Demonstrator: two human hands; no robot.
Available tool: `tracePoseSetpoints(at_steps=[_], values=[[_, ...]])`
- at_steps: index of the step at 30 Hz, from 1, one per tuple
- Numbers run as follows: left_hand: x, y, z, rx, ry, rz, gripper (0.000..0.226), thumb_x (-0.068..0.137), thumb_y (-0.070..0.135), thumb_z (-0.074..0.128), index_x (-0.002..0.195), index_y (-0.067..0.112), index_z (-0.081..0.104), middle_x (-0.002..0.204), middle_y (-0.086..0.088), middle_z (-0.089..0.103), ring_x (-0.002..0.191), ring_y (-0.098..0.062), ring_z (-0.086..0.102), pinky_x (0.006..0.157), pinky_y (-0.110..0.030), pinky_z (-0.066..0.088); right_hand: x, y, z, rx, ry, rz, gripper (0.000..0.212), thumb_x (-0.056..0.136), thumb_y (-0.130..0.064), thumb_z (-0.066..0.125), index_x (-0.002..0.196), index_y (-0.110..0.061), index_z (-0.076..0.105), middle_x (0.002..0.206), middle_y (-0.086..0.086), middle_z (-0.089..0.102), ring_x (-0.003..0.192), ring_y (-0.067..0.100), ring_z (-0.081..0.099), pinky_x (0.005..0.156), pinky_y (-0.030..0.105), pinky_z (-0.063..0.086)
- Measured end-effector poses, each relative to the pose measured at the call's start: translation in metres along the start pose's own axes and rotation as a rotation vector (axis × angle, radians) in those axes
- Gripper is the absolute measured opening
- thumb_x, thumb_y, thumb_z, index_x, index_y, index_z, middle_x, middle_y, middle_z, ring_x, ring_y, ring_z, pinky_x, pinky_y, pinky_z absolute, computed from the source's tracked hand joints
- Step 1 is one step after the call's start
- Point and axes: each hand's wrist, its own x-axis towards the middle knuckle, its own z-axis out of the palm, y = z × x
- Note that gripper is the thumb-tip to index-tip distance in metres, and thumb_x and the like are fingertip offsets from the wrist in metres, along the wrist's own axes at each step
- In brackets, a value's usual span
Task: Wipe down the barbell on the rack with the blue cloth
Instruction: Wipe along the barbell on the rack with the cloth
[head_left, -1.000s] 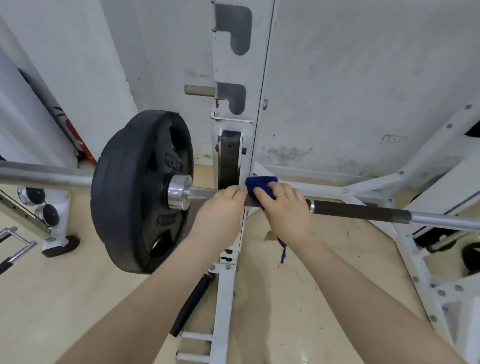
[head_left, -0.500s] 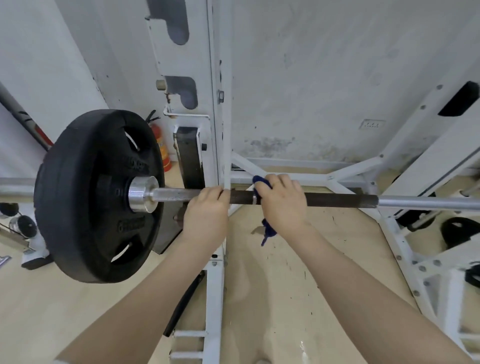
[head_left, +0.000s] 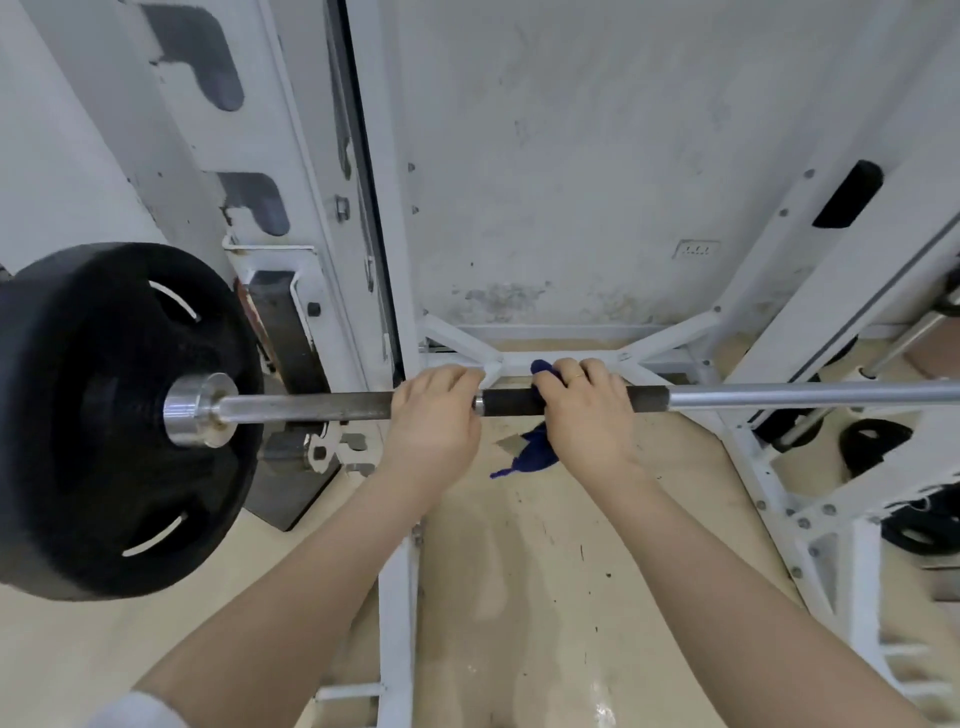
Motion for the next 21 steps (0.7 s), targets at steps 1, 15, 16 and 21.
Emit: tracePoseSetpoints(at_steps=[1, 15, 16, 21], values=[[0.000, 0.003, 0.008, 0.027, -0.004, -0.014, 0.042, 0.091, 0.015, 0.043, 0.132, 0.023, 0.044, 0.128, 0.001, 0.049, 0.121, -0.021, 0.039, 0.101, -0.033, 0.023, -0.005, 0.018, -0.001, -0.020, -0.023, 0.057, 0.038, 0.044, -0.001, 0.079, 0.078, -0.010, 0.066, 0.077, 0.008, 0.062, 0.068, 0.030, 0.056, 0.057, 0.030, 0.040], [0.002, 0.000, 0.022, 0.070, 0.122, -0.067, 0.024, 0.087, 0.018, 0.058, 0.111, 0.015, 0.062, 0.104, -0.005, 0.061, 0.101, -0.028, 0.052, 0.087, -0.037, 0.032, -0.016, 0.062, -0.004, 0.088, -0.107, 0.068, 0.027, 0.069, 0.000, 0.068, 0.094, -0.006, 0.063, 0.095, 0.015, 0.062, 0.087, 0.036, 0.055, 0.068, 0.038, 0.044], [0.003, 0.001, 0.020, 0.059, 0.122, -0.073, 0.024, 0.088, 0.018, 0.058, 0.111, 0.016, 0.062, 0.105, -0.004, 0.061, 0.102, -0.028, 0.052, 0.088, -0.037, 0.032, -0.018, 0.079, -0.005, 0.071, -0.101, 0.179, 0.023, 0.076, -0.001, 0.062, 0.099, -0.005, 0.062, 0.100, 0.016, 0.060, 0.092, 0.036, 0.051, 0.073, 0.039, 0.041], [0.005, -0.005, 0.018, -0.021, 0.150, -0.065, 0.025, 0.081, 0.015, 0.067, 0.106, 0.014, 0.067, 0.095, -0.006, 0.067, 0.092, -0.030, 0.057, 0.082, -0.040, 0.039, -0.022, 0.086, -0.031, 0.486, -0.010, 0.629, 0.030, 0.091, -0.006, 0.046, 0.120, -0.006, 0.051, 0.113, 0.014, 0.056, 0.097, 0.029, 0.049, 0.079, 0.031, 0.036]])
